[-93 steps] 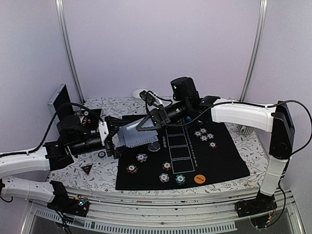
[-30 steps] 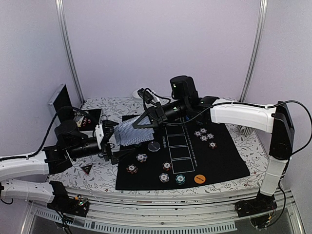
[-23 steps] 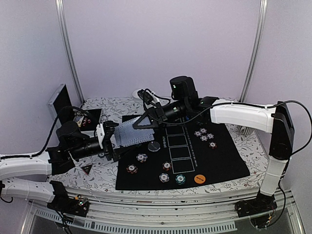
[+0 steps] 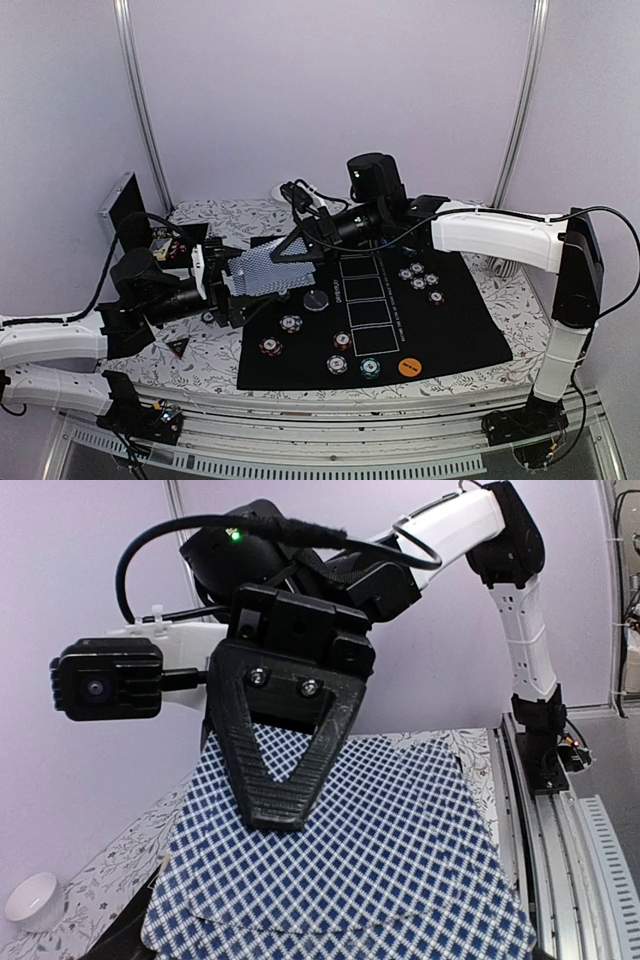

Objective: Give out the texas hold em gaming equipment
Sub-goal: Adjust the poker card.

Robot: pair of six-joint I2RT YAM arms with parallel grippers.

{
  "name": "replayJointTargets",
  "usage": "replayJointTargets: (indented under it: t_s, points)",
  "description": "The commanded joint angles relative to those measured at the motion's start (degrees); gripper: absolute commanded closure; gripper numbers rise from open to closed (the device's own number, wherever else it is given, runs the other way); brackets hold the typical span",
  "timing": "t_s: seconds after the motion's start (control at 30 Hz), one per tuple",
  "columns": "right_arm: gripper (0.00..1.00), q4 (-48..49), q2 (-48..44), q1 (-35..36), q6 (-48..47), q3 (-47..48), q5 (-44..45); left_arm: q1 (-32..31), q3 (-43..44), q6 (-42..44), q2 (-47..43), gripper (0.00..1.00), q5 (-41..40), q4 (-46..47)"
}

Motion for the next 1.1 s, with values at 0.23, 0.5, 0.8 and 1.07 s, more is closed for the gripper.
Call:
replayJointTargets:
  t_s: [0.23,0.5,0.8,1.07]
  points:
    - [0.97,0.6,0.6,0.4,0.5,1.8,0.7,-0.2,-1.4,2.1,0.7,0.37,1.5,3.1]
    - [0.85,0.6,2.2,0.2,2.1,2.5,1.6,-0.3,-0.3,-5.0,2.3,0.47,1.3,4.4]
    - [0.78,0.3,2.8,-0.3,3.8,3.7,3.8,-0.3,0.8,-12.2,3.5,0.47,2.9,5.8]
    - [0.72,0.1,3.3,-0.2,3.5,4.6,3.1,-0.3,0.7,-12.4,2.6,0.49,-0.2,5.9]
